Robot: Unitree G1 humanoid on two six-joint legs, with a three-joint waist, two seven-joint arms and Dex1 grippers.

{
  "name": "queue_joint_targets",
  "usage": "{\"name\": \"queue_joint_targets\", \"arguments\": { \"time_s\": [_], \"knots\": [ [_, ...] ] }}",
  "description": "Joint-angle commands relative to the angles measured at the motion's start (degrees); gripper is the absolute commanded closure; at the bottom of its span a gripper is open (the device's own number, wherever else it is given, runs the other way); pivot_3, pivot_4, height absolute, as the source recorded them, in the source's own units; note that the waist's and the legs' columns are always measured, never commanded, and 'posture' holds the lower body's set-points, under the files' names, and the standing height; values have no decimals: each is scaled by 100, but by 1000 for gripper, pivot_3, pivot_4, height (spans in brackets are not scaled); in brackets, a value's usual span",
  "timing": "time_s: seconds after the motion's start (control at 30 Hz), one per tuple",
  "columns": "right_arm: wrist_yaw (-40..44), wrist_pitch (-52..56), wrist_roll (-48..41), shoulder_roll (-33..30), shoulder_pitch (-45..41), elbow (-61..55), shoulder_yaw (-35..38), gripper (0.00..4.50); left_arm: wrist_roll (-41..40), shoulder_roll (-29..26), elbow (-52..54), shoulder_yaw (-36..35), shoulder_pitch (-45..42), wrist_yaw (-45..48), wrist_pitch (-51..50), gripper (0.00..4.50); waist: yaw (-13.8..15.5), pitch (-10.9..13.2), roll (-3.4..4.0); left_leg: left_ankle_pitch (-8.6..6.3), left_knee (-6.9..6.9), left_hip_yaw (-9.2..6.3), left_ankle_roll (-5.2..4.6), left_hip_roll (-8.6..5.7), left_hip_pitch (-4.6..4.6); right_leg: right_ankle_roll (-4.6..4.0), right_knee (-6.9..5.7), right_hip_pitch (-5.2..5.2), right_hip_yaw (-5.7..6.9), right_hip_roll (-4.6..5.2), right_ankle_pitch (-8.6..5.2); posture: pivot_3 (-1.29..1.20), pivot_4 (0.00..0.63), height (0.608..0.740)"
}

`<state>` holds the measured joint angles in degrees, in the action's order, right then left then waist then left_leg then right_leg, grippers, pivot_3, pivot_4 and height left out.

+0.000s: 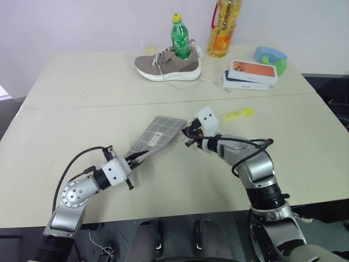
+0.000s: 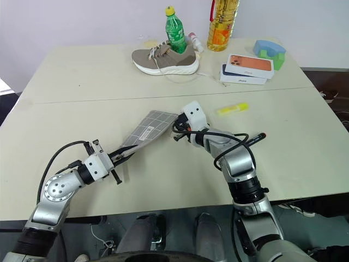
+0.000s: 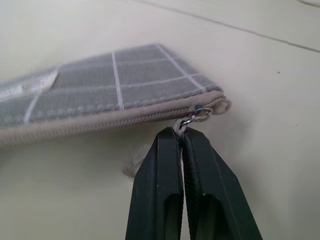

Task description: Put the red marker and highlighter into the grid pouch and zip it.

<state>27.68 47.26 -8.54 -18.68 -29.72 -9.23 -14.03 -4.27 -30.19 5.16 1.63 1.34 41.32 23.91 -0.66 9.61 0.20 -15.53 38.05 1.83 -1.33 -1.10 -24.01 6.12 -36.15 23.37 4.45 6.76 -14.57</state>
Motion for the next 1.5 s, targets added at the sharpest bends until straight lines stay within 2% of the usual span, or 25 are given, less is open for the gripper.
{"name": "queue_joint_targets", "arguments": {
  "time_s": [0.03,0.33,0.53,0.83,1.07,1.17,1.3,1.37,1.4,1.5],
  "knots": [
    [385,-315,119,-240,-17,-613,-448,4446,40,155,182,182,-208,-125,-112,4500,3,0,0,0,0,0,0,0,0,0,0,0,0,0,0,0,150,740],
    [925,-775,380,-797,0,-1253,-933,4446,480,536,-218,646,-769,-288,-281,4500,14,1,-4,0,7,-2,-1,0,1,2,0,-6,3,-3,0,0,150,740],
    [1384,-913,383,-1097,-21,-1843,-1142,4446,757,970,-960,942,-1562,-473,-142,4500,53,1,-5,1,15,-6,-1,-2,0,2,0,-13,9,-2,0,0,150,740],
    [1584,-831,432,-1183,-85,-2190,-1111,4446,967,1316,-2102,1061,-2380,-658,310,4500,129,2,-9,1,17,-6,-1,-1,0,2,0,-13,11,-4,0,0,150,740],
    [1579,-814,472,-1093,-107,-2170,-1106,4446,990,1583,-2475,1123,-2700,-745,474,4500,138,2,-12,0,22,-7,-4,-3,0,3,1,-19,13,-2,1,0,150,740],
    [1680,-452,178,-1110,-9,-2219,-852,4446,993,1588,-2533,1068,-2730,-780,508,4500,137,2,-12,0,22,-7,-3,-3,0,3,0,-19,13,-2,1,0,150,740],
    [1643,-93,-68,-1286,221,-2244,-254,3164,947,1531,-2466,932,-2720,-875,442,4500,150,2,-12,0,22,-7,-4,-2,0,3,1,-19,14,-2,1,0,150,740],
    [1538,170,-276,-1292,319,-2272,177,2116,944,1459,-2433,880,-2682,-905,425,4500,145,3,-13,0,23,-9,-5,-3,-2,3,2,-21,15,-1,1,0,150,740],
    [1475,302,-375,-1292,359,-2283,406,1766,939,1411,-2413,849,-2651,-920,416,4500,141,3,-13,-1,23,-9,-5,-3,-2,3,2,-21,15,0,1,0,150,740],
    [849,810,-311,-1142,337,-2089,1058,206,920,1266,-2356,778,-2536,-987,387,4500,141,3,-13,0,23,-9,-4,-2,-1,3,1,-20,15,0,1,0,150,740]
  ]
}}
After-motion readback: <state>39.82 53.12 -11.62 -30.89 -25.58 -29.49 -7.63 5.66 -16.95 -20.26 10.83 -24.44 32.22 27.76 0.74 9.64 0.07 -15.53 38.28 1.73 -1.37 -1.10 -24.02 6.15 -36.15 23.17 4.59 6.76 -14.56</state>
